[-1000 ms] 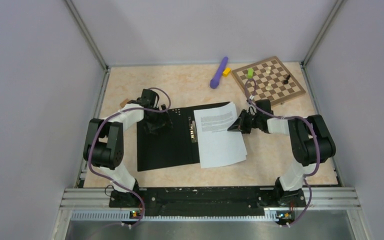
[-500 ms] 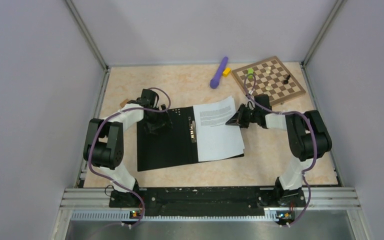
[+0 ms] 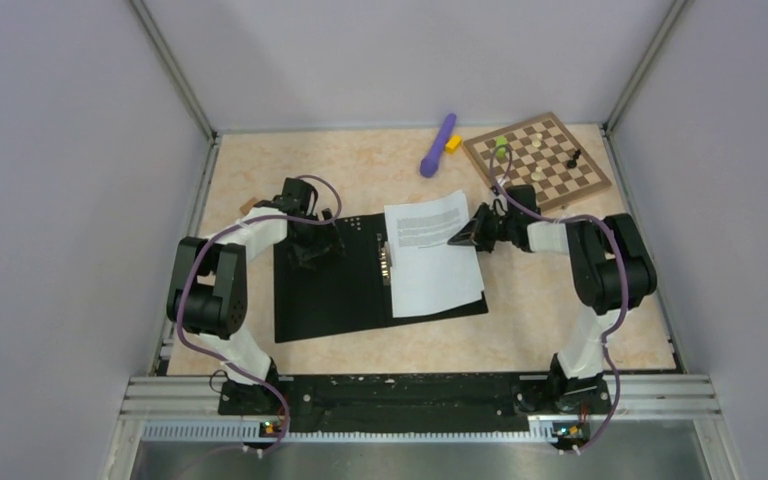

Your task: Put the files into the folder

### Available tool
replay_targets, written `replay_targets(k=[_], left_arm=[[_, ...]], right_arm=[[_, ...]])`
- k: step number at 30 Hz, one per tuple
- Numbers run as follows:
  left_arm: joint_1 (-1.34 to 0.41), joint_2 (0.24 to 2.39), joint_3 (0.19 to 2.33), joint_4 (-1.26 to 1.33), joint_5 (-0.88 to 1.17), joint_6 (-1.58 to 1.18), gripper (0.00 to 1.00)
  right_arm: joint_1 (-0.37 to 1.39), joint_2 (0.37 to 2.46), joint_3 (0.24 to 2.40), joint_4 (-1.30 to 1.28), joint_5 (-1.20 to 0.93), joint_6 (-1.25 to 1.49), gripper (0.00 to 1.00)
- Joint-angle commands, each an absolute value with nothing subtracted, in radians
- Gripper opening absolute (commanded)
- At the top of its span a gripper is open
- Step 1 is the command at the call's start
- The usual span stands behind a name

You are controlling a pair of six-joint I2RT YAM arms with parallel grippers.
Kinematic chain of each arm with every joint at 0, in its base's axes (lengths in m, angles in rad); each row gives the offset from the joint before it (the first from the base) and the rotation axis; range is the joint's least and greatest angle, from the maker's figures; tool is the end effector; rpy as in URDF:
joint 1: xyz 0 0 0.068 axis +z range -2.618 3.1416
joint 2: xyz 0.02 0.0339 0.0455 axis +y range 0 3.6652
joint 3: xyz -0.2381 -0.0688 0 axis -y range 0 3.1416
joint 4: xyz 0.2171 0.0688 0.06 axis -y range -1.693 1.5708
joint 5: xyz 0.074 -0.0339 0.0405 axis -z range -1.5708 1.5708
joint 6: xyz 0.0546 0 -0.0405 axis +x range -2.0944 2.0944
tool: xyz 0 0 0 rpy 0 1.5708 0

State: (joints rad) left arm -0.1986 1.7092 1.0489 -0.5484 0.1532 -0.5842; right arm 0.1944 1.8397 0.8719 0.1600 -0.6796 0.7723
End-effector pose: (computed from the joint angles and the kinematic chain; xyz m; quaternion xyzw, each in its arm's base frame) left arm 0.2988 -0.0686 0.1439 -0.1744 0.9652 -0.1381 0.1372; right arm 0.3233 0.0986 0.1141 0.1304 0.8741 0.4370 0.1670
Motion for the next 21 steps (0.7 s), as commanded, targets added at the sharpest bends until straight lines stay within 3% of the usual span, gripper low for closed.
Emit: replay_targets(k=[1, 21], left_arm=[[-0.201, 1.752, 1.003, -0.49, 0.177, -0.584, 0.86], [-0.201, 1.741, 0.994, -0.483, 0.195, -0.585, 0.86]], right_arm=[[0.2, 1.858, 0.919, 0.183, -0.69, 0.793, 0.0], [0.242, 1.901, 0.982, 0.053, -0.705, 0.668, 0.0]])
